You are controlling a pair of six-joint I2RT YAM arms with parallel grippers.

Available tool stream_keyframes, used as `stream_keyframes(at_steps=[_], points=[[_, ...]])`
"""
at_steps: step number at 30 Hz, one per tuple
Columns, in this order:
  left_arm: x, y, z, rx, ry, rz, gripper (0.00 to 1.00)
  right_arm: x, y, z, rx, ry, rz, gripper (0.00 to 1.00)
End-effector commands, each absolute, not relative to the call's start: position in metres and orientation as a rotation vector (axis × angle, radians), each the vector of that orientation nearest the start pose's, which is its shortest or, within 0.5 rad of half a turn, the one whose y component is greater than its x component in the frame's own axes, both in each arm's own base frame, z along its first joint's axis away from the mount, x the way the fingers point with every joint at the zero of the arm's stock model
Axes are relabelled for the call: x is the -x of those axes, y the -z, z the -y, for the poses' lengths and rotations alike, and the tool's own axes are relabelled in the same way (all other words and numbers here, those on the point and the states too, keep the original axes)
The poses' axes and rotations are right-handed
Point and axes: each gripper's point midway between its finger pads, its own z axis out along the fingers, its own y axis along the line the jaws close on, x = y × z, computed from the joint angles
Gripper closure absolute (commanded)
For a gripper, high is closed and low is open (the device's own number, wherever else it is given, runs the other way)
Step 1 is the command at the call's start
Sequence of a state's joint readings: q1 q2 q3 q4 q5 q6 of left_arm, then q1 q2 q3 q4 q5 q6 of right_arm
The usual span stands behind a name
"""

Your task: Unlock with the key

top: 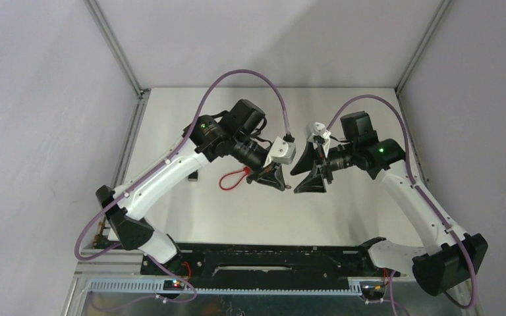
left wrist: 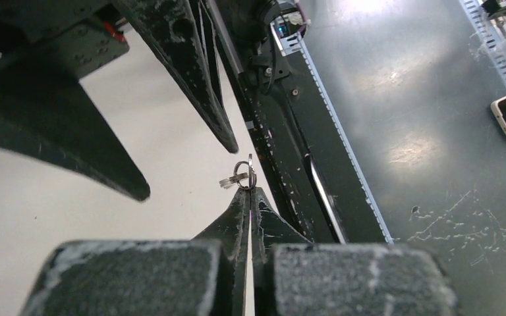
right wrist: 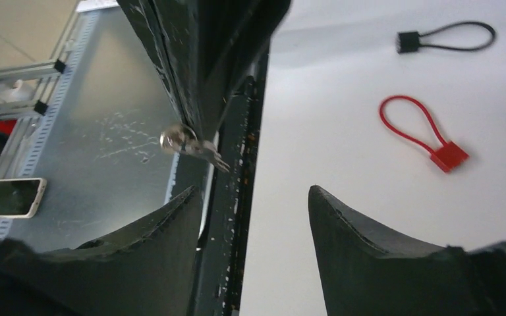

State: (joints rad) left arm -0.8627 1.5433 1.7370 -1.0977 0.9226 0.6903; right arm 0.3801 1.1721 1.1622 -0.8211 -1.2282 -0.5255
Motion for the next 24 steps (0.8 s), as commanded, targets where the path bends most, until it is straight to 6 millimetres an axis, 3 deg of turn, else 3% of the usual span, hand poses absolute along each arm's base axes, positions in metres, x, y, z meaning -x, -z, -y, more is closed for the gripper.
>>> stream_keyframes(at_steps=[1, 6, 10, 24], points=[[-0.112, -0.320, 0.345, -1.913, 1.263, -1.235, 1.00, -0.145, -0.301, -0.250, 1.448, -1.437, -1.394, 0.36], [-0.111, -0.319, 0.346, -1.918, 1.274, -1.231, 1.00, -0.135, -0.302, -0.259, 1.503, -1.487, -1.362, 0.37], [-0.110, -0.319, 0.347, -1.920, 1.281, -1.230, 1.00, -0.131, -0.303, -0.262, 1.510, -1.533, -1.348, 0.42], [-0.119, -0.309, 0.346, -1.920, 1.240, -1.274, 1.00, -0.122, -0.313, -0.251, 1.500, -1.501, -1.334, 0.91]])
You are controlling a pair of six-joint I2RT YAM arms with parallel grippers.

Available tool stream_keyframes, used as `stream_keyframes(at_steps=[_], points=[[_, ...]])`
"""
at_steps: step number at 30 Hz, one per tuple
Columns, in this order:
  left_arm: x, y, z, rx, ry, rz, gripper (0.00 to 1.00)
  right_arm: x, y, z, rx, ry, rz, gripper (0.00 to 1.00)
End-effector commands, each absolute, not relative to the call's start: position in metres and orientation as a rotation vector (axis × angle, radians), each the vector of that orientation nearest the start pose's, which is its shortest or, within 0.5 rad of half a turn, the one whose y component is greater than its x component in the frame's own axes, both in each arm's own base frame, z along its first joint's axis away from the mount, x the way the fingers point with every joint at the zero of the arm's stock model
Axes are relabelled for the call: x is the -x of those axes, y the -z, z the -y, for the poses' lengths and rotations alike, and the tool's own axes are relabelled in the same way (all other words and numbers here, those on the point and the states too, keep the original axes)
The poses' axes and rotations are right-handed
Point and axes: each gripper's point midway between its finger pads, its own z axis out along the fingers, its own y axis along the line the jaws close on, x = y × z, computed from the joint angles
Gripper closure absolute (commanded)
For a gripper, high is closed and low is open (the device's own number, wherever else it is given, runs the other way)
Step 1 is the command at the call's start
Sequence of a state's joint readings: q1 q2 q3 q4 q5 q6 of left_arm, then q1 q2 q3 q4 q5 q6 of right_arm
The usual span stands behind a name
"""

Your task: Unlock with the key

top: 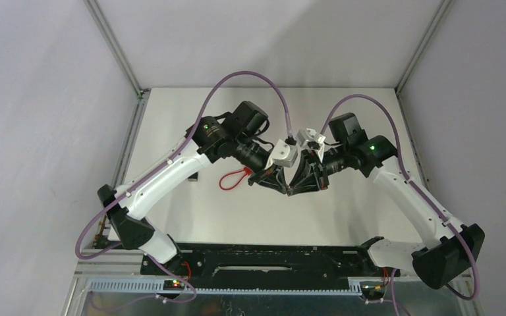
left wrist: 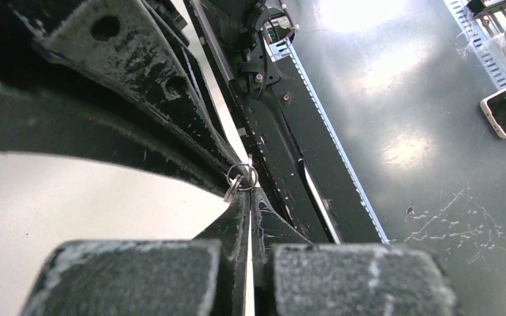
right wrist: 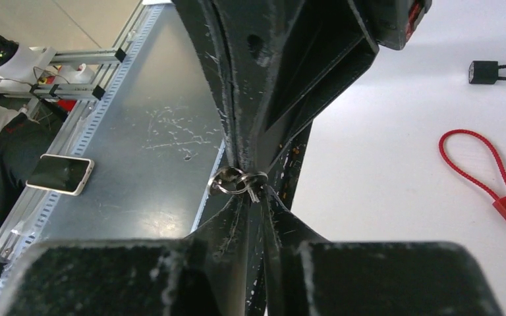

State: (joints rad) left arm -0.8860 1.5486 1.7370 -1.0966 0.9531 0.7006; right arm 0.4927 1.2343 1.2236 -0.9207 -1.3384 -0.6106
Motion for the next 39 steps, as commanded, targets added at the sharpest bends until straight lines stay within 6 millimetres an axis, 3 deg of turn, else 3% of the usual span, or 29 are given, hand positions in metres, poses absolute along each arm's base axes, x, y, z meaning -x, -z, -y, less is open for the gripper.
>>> stream_keyframes(at_steps=[1, 3, 17, 31, 33, 39], points=[[-0.119, -0.308, 0.345, -1.918, 1.241, -1.278, 1.00, -0.123, -0.312, -0.250, 1.498, -1.491, -1.338, 0.94], [-0.120, -0.306, 0.343, -1.920, 1.238, -1.285, 1.00, -0.125, -0.311, -0.247, 1.493, -1.472, -1.347, 1.00], [-0.117, -0.291, 0.337, -1.944, 1.248, -1.338, 1.00, -0.140, -0.311, -0.232, 1.440, -1.338, -1.389, 1.00], [-0.136, -0.287, 0.334, -1.924, 1.127, -1.505, 1.00, -0.145, -0.277, -0.214, 1.483, -1.121, -1.481, 1.00], [-0.138, -0.287, 0.334, -1.925, 1.105, -1.516, 1.00, -0.146, -0.271, -0.212, 1.489, -1.092, -1.493, 0.96], [-0.143, -0.290, 0.330, -1.921, 1.052, -1.532, 1.00, -0.150, -0.256, -0.205, 1.491, -1.018, -1.538, 0.68]])
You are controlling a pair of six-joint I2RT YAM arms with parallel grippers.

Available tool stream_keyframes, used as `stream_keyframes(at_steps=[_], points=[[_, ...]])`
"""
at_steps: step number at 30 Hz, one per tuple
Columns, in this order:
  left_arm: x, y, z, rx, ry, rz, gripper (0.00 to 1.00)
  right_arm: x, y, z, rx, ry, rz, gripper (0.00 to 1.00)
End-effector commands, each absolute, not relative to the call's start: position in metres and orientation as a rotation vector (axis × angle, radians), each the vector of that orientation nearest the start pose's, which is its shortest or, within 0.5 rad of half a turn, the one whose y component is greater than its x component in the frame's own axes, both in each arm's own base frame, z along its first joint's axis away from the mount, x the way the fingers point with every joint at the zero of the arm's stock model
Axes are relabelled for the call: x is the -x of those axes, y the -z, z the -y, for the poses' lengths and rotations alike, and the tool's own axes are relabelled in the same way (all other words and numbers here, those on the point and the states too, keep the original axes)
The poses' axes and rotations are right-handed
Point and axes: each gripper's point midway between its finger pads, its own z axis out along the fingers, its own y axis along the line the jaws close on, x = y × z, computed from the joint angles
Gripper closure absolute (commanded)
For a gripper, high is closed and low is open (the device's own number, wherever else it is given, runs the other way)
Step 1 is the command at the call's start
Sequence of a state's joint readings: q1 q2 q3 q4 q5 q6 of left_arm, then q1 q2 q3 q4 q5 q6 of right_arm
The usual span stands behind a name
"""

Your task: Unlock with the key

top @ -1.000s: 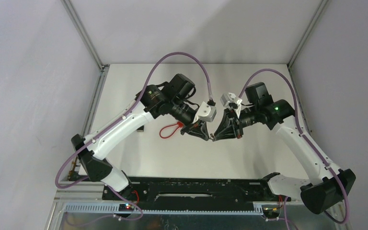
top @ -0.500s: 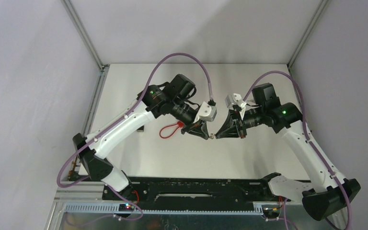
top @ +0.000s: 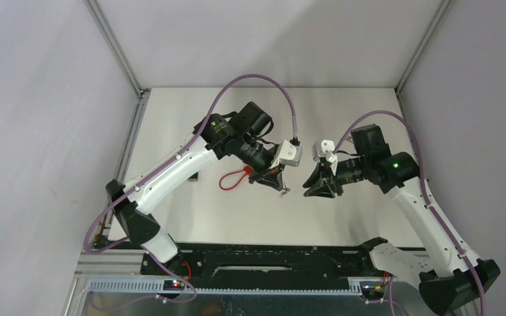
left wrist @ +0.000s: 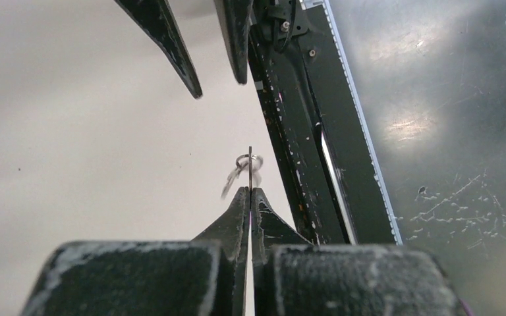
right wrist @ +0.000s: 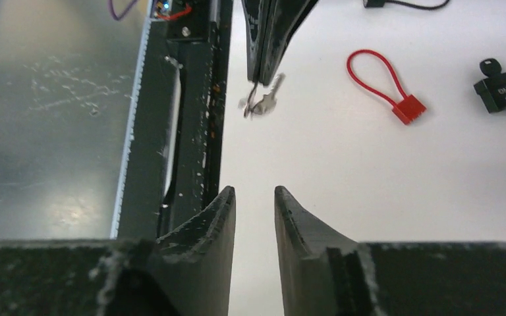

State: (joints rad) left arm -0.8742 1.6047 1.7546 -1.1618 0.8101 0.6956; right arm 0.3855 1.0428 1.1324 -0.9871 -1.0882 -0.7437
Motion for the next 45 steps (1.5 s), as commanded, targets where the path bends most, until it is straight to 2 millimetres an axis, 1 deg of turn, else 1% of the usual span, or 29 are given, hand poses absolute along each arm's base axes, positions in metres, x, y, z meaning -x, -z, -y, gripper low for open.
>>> stream_keyframes(at_steps=[1, 3, 5, 8, 10, 13, 15, 20, 24, 32, 35, 38, 45], points=[[-0.143, -0.290, 0.330, 2.596, -1.412, 2.075, 1.00, -0.151, -0.256, -0.205, 1.488, -1.009, -1.541, 0.65], [-0.144, -0.290, 0.329, 2.601, -1.404, 2.076, 1.00, -0.152, -0.257, -0.205, 1.479, -1.002, -1.543, 0.59], [-0.144, -0.290, 0.329, 2.615, -1.404, 2.070, 1.00, -0.155, -0.262, -0.208, 1.449, -1.015, -1.544, 0.58], [-0.145, -0.293, 0.332, 2.628, -1.424, 2.085, 1.00, -0.164, -0.274, -0.215, 1.385, -1.066, -1.552, 0.57], [-0.148, -0.296, 0.335, 2.628, -1.444, 2.109, 1.00, -0.165, -0.282, -0.221, 1.355, -1.127, -1.547, 0.56], [-0.155, -0.300, 0.341, 2.626, -1.459, 2.183, 1.00, -0.167, -0.297, -0.230, 1.319, -1.219, -1.529, 0.56], [-0.162, -0.302, 0.346, 2.630, -1.474, 2.232, 1.00, -0.169, -0.302, -0.234, 1.291, -1.277, -1.534, 0.56], [-0.169, -0.304, 0.354, 2.607, -1.499, 2.296, 1.00, -0.173, -0.306, -0.241, 1.255, -1.372, -1.548, 0.56], [-0.171, -0.303, 0.356, 2.590, -1.495, 2.317, 1.00, -0.174, -0.305, -0.242, 1.249, -1.374, -1.554, 0.59], [-0.170, -0.298, 0.356, 2.580, -1.481, 2.309, 1.00, -0.178, -0.308, -0.240, 1.224, -1.379, -1.563, 0.63], [-0.169, -0.296, 0.356, 2.578, -1.475, 2.306, 1.00, -0.179, -0.308, -0.240, 1.219, -1.380, -1.565, 0.65], [-0.169, -0.295, 0.356, 2.576, -1.471, 2.304, 1.00, -0.181, -0.306, -0.240, 1.216, -1.378, -1.573, 0.69], [-0.168, -0.295, 0.357, 2.577, -1.477, 2.299, 1.00, -0.181, -0.300, -0.242, 1.222, -1.361, -1.597, 0.90]])
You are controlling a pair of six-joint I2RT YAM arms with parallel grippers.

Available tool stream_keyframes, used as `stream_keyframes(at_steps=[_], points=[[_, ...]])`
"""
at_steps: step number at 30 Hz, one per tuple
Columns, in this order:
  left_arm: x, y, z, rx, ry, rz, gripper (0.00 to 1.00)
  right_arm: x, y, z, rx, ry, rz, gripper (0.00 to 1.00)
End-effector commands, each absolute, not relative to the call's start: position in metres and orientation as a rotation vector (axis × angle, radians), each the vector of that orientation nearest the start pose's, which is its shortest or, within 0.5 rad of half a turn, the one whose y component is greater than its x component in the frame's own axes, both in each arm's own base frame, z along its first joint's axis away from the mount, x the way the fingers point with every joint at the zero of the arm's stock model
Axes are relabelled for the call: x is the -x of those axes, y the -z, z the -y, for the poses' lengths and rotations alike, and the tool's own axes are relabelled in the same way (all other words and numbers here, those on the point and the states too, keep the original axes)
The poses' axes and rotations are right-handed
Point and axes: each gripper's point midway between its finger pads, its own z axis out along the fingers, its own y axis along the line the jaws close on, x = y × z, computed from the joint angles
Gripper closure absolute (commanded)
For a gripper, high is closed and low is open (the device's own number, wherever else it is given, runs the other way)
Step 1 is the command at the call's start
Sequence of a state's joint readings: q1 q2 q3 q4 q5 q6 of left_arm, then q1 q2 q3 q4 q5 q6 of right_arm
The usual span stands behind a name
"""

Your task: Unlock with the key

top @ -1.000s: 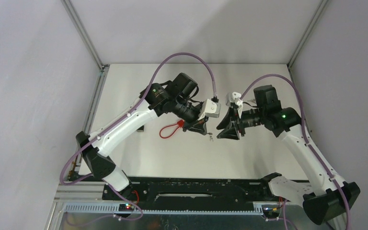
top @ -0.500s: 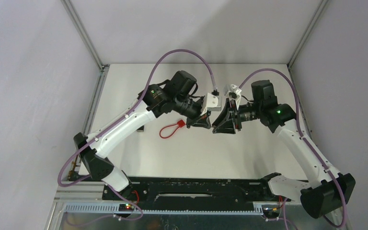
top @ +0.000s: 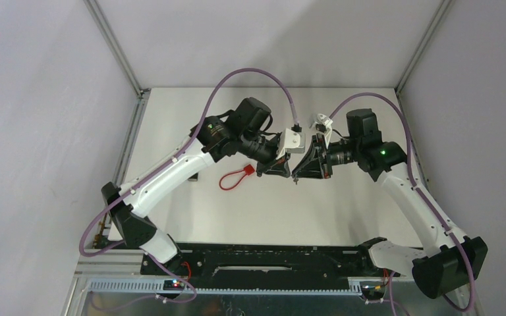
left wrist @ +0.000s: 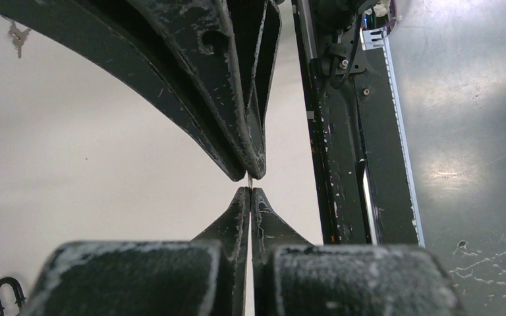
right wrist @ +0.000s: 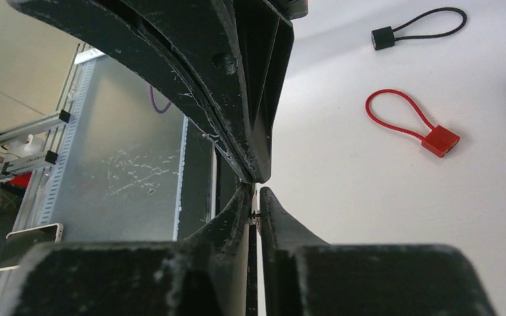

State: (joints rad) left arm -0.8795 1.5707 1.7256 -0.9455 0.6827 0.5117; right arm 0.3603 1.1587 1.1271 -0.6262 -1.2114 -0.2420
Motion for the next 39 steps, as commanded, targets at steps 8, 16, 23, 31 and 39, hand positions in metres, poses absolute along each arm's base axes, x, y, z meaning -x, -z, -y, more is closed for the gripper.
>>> stream_keyframes(at_steps=[8, 16, 23, 31, 39], points=[[-0.167, -0.294, 0.355, -1.734, 0.993, -1.550, 1.00, -0.182, -0.298, -0.240, 1.220, -1.338, -1.599, 1.00], [-0.163, -0.285, 0.350, -1.732, 0.996, -1.559, 0.98, -0.189, -0.306, -0.229, 1.180, -1.281, -1.585, 1.00], [-0.175, -0.280, 0.337, -1.646, 0.958, -1.620, 0.39, -0.195, -0.290, -0.214, 1.196, -1.140, -1.633, 1.00], [-0.266, -0.229, 0.245, -1.278, 0.614, -2.111, 0.26, -0.203, -0.260, -0.189, 1.170, -0.994, -1.699, 1.00], [-0.323, -0.137, 0.107, -0.860, 0.301, -2.669, 0.29, -0.205, -0.232, -0.184, 1.134, -0.996, -1.742, 1.00]])
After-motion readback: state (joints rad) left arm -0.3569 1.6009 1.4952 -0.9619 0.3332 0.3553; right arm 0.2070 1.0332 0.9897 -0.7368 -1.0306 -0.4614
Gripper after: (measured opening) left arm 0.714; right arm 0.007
